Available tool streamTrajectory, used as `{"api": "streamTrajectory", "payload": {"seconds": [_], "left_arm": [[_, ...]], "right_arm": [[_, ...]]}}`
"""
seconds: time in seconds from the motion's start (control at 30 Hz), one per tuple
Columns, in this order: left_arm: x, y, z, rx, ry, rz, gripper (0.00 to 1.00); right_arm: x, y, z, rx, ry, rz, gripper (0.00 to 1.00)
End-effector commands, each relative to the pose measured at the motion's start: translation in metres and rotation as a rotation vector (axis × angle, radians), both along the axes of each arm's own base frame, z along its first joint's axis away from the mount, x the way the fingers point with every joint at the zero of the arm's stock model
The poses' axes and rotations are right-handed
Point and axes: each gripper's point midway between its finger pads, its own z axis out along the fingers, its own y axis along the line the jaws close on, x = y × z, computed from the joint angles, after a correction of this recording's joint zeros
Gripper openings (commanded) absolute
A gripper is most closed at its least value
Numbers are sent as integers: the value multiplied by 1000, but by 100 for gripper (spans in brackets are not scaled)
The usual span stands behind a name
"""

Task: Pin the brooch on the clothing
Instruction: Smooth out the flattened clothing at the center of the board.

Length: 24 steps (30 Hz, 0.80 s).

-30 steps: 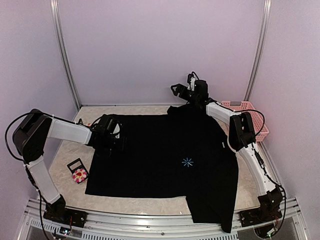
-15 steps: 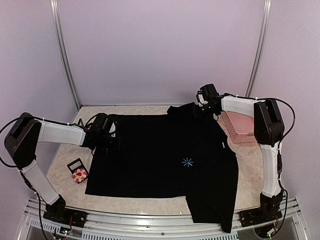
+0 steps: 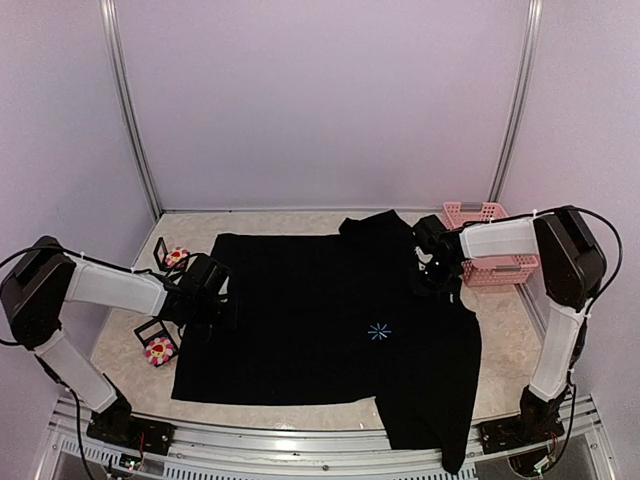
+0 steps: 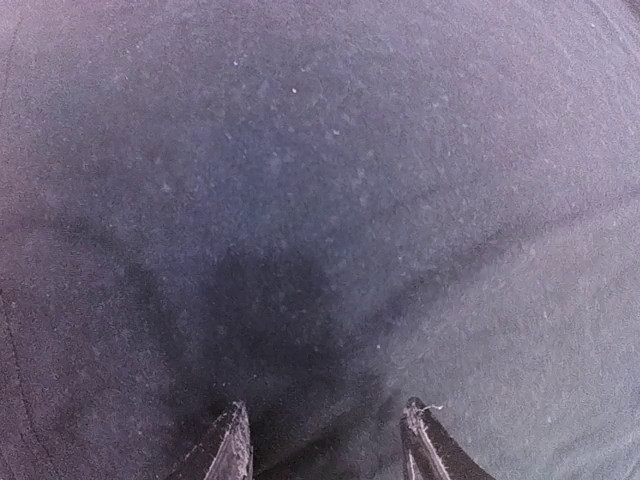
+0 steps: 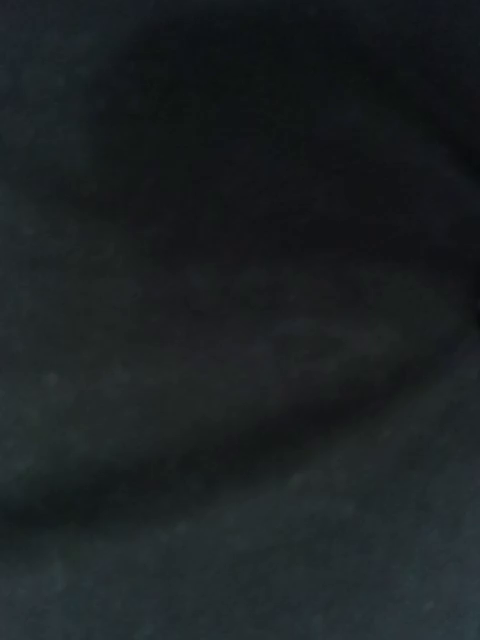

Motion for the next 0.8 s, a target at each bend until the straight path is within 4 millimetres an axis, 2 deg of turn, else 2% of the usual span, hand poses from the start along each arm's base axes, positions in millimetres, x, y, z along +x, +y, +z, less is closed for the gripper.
{"api": "streamTrajectory", "payload": {"seconds": [0.0, 0.13, 0.2, 0.27, 0.3, 0.37, 0.4, 0.47, 0.5, 0.57, 0.6, 0.73, 0.77], "left_arm": [[-54, 6, -13, 32, 101, 1, 48], [-90, 3, -12, 33, 122, -34, 48], [-104, 2, -7, 45, 116, -44, 48], [-110, -3, 6, 49, 94, -65, 48], [-109, -10, 21, 30, 55, -88, 48], [-98, -25, 56, -2, -39, -139, 48], [-89, -32, 77, -18, -98, -160, 50], [-65, -37, 111, -32, -186, -164, 51], [-52, -37, 123, -43, -217, -161, 52], [-24, -35, 129, -69, -238, -137, 52], [-6, -27, 132, -92, -246, -98, 51], [44, -24, 128, -136, -259, -34, 50], [54, -25, 119, -120, -242, -24, 50]], "right_arm": [[-83, -30, -15, -92, 164, -75, 0], [-141, -39, -13, -91, 240, -117, 0], [-164, -43, -4, -114, 267, -124, 0], [-168, -40, 15, -86, 244, -118, 0], [-163, -33, 27, -51, 217, -97, 1], [-140, -17, 56, -5, 135, -46, 4], [-118, -6, 77, 18, 70, -21, 5], [-79, 6, 100, 18, -18, 13, 6], [-59, 11, 105, 8, -49, 29, 6], [-15, 17, 106, -22, -95, 35, 3], [5, 22, 105, -19, -114, 43, 2], [79, 44, 101, 16, -167, 75, 1], [92, 49, 95, 12, -159, 86, 0]]}}
